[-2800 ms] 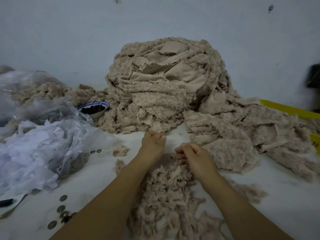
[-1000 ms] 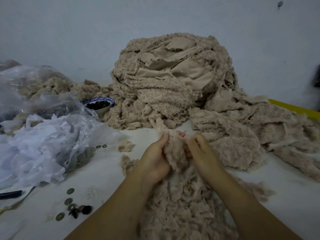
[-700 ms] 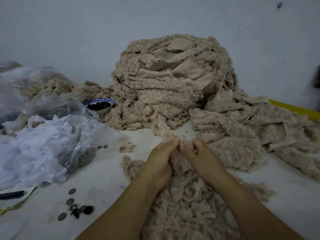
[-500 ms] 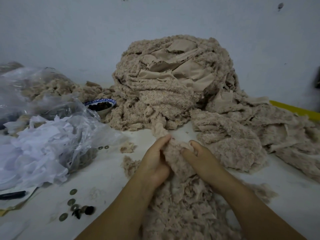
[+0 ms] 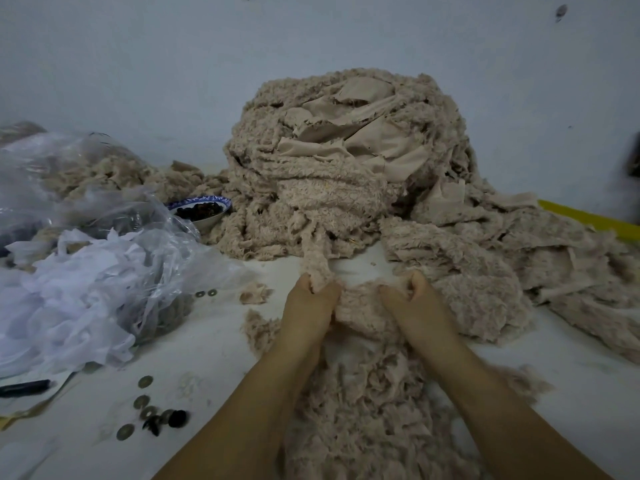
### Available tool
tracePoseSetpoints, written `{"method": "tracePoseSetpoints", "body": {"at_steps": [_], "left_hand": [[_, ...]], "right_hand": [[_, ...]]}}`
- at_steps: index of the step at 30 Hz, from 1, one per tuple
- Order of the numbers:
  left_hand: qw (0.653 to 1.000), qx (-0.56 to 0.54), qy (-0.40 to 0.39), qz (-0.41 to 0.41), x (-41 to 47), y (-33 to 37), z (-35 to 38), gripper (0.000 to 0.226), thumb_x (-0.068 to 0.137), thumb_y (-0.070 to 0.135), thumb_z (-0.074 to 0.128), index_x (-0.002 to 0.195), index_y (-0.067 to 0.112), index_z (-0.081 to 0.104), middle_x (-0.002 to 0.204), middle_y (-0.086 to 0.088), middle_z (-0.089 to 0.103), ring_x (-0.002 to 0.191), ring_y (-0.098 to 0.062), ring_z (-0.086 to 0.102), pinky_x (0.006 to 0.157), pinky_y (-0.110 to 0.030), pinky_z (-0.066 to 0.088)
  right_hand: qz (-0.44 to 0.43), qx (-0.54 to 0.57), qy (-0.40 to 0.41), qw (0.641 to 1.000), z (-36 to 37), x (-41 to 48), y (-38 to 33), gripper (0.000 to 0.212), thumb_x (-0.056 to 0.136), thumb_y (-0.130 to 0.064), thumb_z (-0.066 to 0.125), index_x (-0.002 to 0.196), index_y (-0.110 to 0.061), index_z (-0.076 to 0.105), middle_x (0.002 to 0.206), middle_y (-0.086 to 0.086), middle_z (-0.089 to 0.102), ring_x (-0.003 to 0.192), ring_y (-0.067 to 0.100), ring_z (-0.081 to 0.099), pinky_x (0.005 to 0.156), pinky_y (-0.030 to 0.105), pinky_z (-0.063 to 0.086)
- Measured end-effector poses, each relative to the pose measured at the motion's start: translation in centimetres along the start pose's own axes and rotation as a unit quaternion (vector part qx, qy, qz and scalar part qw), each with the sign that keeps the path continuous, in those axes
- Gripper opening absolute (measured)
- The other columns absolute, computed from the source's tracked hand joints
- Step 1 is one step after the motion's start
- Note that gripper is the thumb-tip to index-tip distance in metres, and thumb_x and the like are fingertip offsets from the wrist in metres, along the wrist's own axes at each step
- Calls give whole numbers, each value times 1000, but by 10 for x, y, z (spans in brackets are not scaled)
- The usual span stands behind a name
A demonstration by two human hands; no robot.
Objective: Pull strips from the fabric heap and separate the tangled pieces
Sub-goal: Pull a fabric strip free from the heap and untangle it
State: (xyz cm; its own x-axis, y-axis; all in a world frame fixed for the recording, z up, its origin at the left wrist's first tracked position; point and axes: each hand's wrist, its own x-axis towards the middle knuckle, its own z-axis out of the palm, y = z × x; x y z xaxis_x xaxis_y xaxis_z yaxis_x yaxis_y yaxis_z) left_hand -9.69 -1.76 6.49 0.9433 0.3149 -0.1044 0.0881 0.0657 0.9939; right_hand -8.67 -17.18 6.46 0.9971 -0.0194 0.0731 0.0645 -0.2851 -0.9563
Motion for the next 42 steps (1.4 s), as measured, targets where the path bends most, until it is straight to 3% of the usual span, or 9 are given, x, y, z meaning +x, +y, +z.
{"method": "tracePoseSetpoints", "body": {"at_steps": [5, 9, 15, 18, 25, 29, 34, 37, 42], "left_hand": [[957, 214, 54, 189, -11, 2, 1, 16, 97, 22, 54, 111, 29, 49, 89, 9, 59, 70, 0, 54, 53, -17, 38], [908, 302, -68, 282, -25, 1, 14, 14, 102, 18, 49, 110, 27, 57, 102, 13, 55, 89, 1, 51, 75, -13, 41], [882, 291, -197, 314, -35, 0, 18, 22, 102, 23, 47, 118, 24, 62, 89, 13, 62, 79, -4, 58, 67, -23, 48], [914, 212, -187, 292, -37, 1, 13, 25, 104, 22, 50, 115, 22, 72, 78, 16, 67, 72, -1, 64, 63, -13, 49], [922, 192, -180, 282, -34, -1, 10, 30, 100, 30, 55, 74, 22, 69, 68, 6, 67, 59, -7, 62, 55, -25, 51], [962, 159, -2, 220, -19, 6, 3, 38, 102, 48, 43, 92, 19, 64, 86, 2, 65, 71, -4, 57, 64, -24, 45], [962, 177, -156, 136, -23, 5, 5, 43, 85, 70, 43, 93, 31, 59, 90, 13, 61, 76, 12, 56, 75, -17, 48], [975, 114, -146, 122, -20, 4, 8, 39, 96, 48, 60, 94, 9, 63, 92, -17, 67, 77, -12, 58, 70, -36, 49], [984, -108, -135, 54, -18, 11, -2, 22, 101, 33, 57, 94, 19, 72, 90, -5, 75, 79, -17, 69, 66, -30, 55]], "right_hand": [[-151, -63, 36, 986, 7, -5, -6, 7, 98, -29, 55, 105, -31, 57, 113, -11, 52, 97, 0, 55, 77, 8, 42], [11, 109, -125, 986, 18, -10, -5, 39, 101, -51, 43, 110, -25, 70, 106, -4, 74, 102, 8, 69, 89, 26, 54], [156, 294, -113, 936, 4, 1, -5, 34, 96, -37, 56, 93, -7, 71, 93, 14, 74, 85, 25, 73, 65, 30, 55], [138, 274, -109, 946, 3, 3, -4, 29, 93, -31, 54, 69, -18, 64, 72, 12, 57, 62, 22, 58, 52, 32, 44], [133, 320, -137, 928, 3, 1, -6, 23, 96, -17, 54, 76, -11, 63, 68, 11, 61, 62, 22, 61, 51, 28, 48], [139, 429, -105, 886, -7, 4, -12, 33, 103, -21, 48, 124, 0, 63, 118, 20, 70, 110, 29, 68, 98, 44, 53], [110, 451, -99, 880, -7, 2, -16, 24, 101, -17, 52, 120, -13, 66, 114, 16, 73, 104, 28, 71, 90, 45, 57], [81, 411, -71, 905, -8, 1, -18, 20, 102, -15, 52, 111, -19, 69, 105, 11, 74, 88, 21, 74, 68, 33, 61], [-84, -1, 29, 996, -4, -4, -11, 24, 107, -21, 39, 110, -37, 56, 87, -3, 61, 64, -2, 60, 54, 12, 47]]}}
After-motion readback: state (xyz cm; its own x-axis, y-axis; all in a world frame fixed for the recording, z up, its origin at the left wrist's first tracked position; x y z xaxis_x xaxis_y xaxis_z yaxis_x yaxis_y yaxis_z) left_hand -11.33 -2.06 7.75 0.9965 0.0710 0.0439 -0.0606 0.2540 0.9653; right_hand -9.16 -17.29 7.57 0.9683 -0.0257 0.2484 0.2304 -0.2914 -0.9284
